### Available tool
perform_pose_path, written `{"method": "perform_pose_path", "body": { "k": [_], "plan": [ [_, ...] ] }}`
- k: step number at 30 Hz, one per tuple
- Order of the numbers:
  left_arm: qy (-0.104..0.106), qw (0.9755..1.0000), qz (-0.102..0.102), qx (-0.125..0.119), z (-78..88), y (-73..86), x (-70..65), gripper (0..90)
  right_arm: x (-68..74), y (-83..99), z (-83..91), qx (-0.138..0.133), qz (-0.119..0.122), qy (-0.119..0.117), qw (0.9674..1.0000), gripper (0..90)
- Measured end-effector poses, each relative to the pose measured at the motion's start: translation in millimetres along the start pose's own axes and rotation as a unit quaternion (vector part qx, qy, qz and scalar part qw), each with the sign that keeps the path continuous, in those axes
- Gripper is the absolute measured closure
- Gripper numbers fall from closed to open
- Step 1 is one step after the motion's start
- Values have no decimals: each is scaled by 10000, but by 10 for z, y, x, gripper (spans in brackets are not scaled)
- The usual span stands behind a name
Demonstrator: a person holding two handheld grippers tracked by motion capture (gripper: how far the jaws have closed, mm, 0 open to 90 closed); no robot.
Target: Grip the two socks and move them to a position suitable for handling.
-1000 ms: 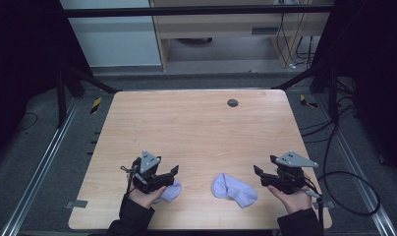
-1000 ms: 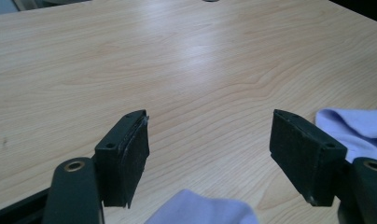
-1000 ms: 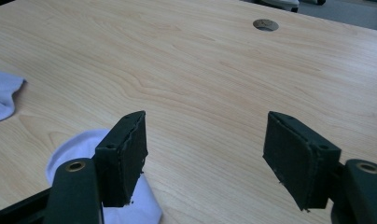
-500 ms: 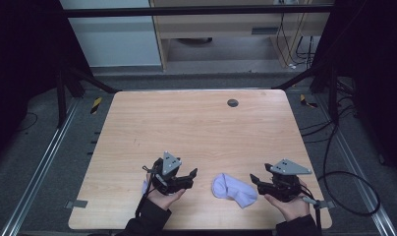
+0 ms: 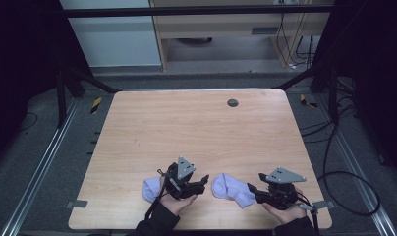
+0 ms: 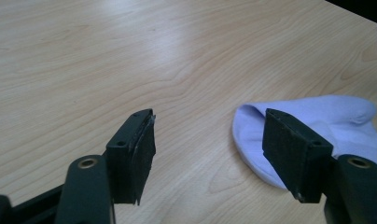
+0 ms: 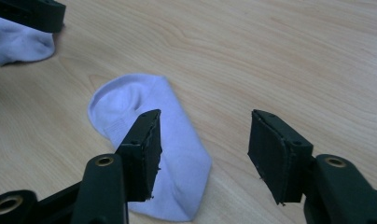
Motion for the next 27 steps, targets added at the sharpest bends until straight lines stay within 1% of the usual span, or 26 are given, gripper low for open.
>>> {"method": "perform_pose_path", "body": {
  "k": [1, 5, 6, 7, 10, 11, 12, 14, 15, 22, 23, 24, 25, 26, 27],
  "plan": [
    [0, 10000, 0, 0, 0, 0, 0, 347, 0, 0, 0, 0, 0, 0, 10000, 444],
    [71, 9999, -44, 106, -69, 16, -84, 370, 61, 52, -18, 54, 62, -68, 9999, 474],
    [73, 9998, -106, 152, -104, 26, -122, 376, 73, 60, -24, 69, 87, -73, 9999, 480],
    [73, 9998, -106, 152, -104, 26, -122, 380, 73, 60, -24, 69, 87, -73, 9999, 480],
    [59, 9996, -155, 224, -155, 46, -180, 392, 128, 91, -42, 108, 137, -158, 9997, 497],
    [68, 9994, -167, 292, -187, 65, -215, 399, 141, 101, -52, 122, 137, -176, 9997, 502],
    [68, 9994, -167, 292, -187, 65, -215, 404, 141, 101, -52, 122, 137, -176, 9997, 502],
    [54, 9992, -187, 351, -232, 86, -244, 411, 165, 133, -79, 178, 163, -225, 9995, 513],
    [57, 9989, -202, 417, -266, 108, -264, 424, 197, 161, -98, 253, 179, -273, 9991, 521],
    [-14, 9982, -232, 559, -378, 163, -300, 459, 256, 205, -139, 323, 242, -349, 9986, 543],
    [-22, 9979, -249, 600, -396, 176, -298, 482, 279, 227, -159, 381, 292, -372, 9982, 549],
    [-21, 9977, -254, 635, -414, 187, -300, 482, 279, 227, -159, 381, 292, -372, 9982, 549],
    [-10, 9973, -263, 680, -430, 199, -302, 502, 297, 234, -168, 393, 290, -418, 9979, 555],
    [-8, 9970, -250, 733, -455, 212, -309, 516, 303, 252, -187, 440, 342, -416, 9976, 564],
    [-8, 9970, -250, 733, -455, 212, -309, 523, 303, 252, -187, 440, 342, -416, 9976, 564]
  ]
}}
Point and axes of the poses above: each handheld gripper's, and its own axes: z roughly backward along the jaws, y roughly out of its underside, x roughly to its left, the point moved 8 cm from there along -z, roughly forward along the jaws, and after that the axes turned 8 degrees about x, right-handed, at the moved point
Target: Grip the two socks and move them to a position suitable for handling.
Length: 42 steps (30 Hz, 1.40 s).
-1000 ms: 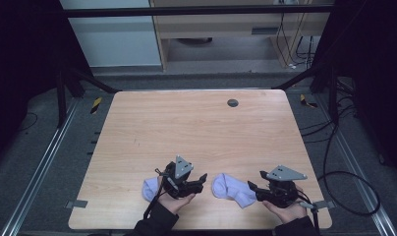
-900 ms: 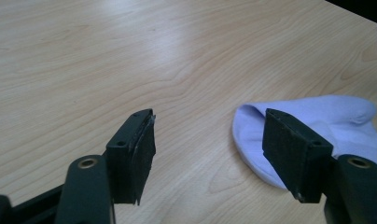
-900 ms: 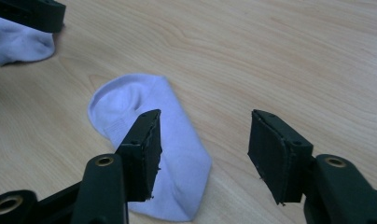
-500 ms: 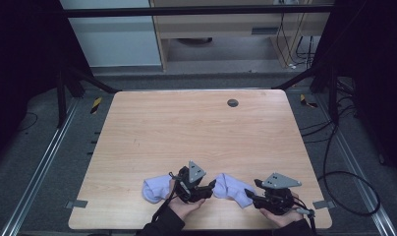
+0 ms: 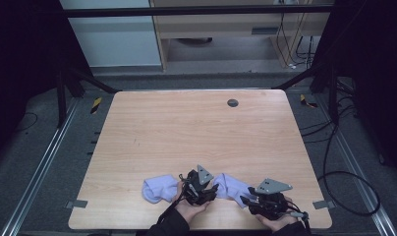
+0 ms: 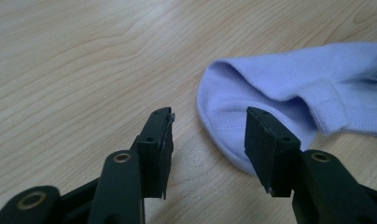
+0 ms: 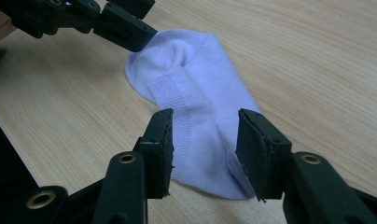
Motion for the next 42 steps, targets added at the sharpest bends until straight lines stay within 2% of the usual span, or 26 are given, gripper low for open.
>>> {"method": "perform_pose_path", "body": {
  "k": [8, 15, 21, 26, 32, 37, 38, 39, 41, 42],
  "plan": [
    [-59, 9999, -3, 145, -94, 19, -9, 572, 59, 43, -69, 169, 53, -114, 9998, 599],
    [-17, 9998, 10, 184, -116, 20, -23, 668, 125, 89, -173, 402, 180, -199, 9988, 641],
    [-18, 9998, 20, 190, -121, 17, -35, 701, 140, 107, -209, 492, 251, -146, 9984, 678],
    [-33, 9998, 11, 193, -121, 16, -57, 772, 115, 105, -208, 521, 275, -6, 9983, 792],
    [2, 9998, 13, 194, -125, 10, -72, 835, 114, 95, -207, 533, 251, -22, 9983, 834],
    [-11, 9998, 8, 202, -124, 7, -74, 864, 135, 16, -120, 197, 149, -180, 9995, 837],
    [-7, 9998, 2, 198, -124, 7, -73, 864, 135, 16, -120, 197, 149, -180, 9995, 837],
    [3, 9998, 1, 203, -123, 7, -72, 865, 123, -24, -79, 36, 77, -212, 9997, 837],
    [23, 9998, -2, 196, -125, 4, -69, 864, 109, -44, -58, -46, 28, -205, 9998, 836],
    [26, 9998, -6, 192, -125, 4, -69, 865, 70, -85, -20, -219, -82, -178, 9996, 836]
  ]
}}
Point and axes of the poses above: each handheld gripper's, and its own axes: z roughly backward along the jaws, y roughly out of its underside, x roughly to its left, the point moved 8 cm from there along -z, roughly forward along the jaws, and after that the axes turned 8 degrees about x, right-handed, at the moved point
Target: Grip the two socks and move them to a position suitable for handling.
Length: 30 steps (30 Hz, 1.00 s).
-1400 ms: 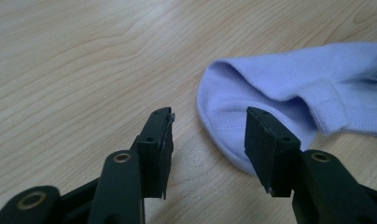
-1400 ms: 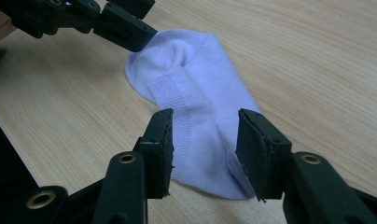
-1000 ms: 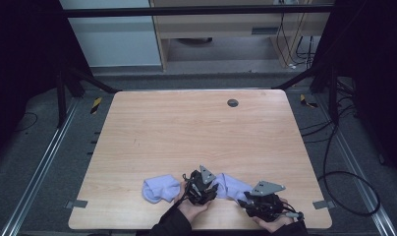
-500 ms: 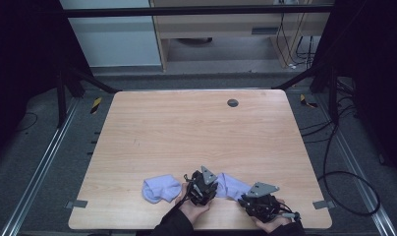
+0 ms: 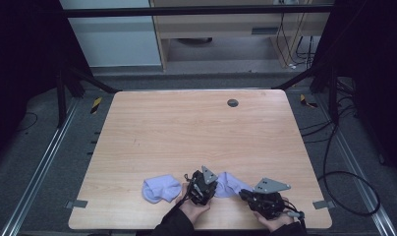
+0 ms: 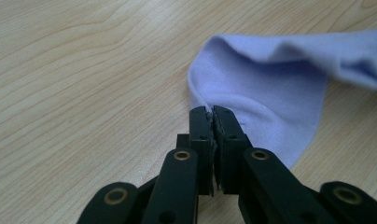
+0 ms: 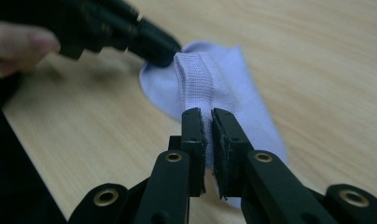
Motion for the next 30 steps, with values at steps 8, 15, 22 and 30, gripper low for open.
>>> {"method": "perform_pose_path", "body": {
  "k": [8, 15, 22, 30],
  "plan": [
    [-31, 10000, -45, -4, 1, 6, -3, 864, -178, -108, 72, -320, -295, 280, 9987, 837],
    [-27, 10000, -60, -2, 0, 6, -4, 864, -404, -151, 39, -356, -585, 597, 9959, 836],
    [-25, 10000, -53, 3, 0, 5, -4, 863, -630, -180, -39, -267, -752, 879, 9929, 832],
    [-48, 10000, -16, 1, -2, 2, -3, 848, -823, -190, -154, -82, -821, 1126, 9902, 816]
  ]
}}
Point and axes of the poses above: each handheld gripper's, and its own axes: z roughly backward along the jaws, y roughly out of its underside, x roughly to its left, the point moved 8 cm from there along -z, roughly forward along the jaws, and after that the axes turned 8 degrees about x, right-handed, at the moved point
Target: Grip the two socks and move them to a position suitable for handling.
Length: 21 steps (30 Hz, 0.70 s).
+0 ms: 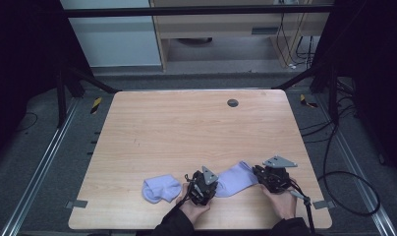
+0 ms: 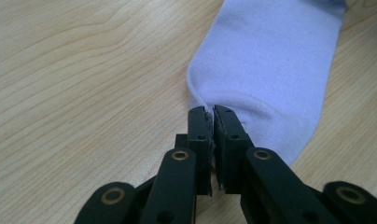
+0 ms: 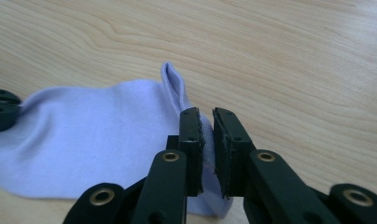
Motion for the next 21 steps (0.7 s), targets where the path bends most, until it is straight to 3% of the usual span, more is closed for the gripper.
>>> {"method": "perform_pose_path", "body": {
  "k": [4, 7, 14, 21],
  "plan": [
    [-12, 10000, 39, 0, 1, 0, 6, 818, -43, -38, -65, 28, 160, 198, 9997, 778],
    [-53, 10000, 79, 6, 4, -1, 19, 765, -86, -55, -37, -70, 104, 265, 9996, 743],
    [-69, 9998, 167, -125, 85, -53, 67, 634, -157, -55, 72, -241, -44, 175, 9995, 662],
    [-1, 9995, 311, -96, 85, -52, 108, 654, -193, 44, -12, 154, -136, 139, 9997, 654]
  ]
}}
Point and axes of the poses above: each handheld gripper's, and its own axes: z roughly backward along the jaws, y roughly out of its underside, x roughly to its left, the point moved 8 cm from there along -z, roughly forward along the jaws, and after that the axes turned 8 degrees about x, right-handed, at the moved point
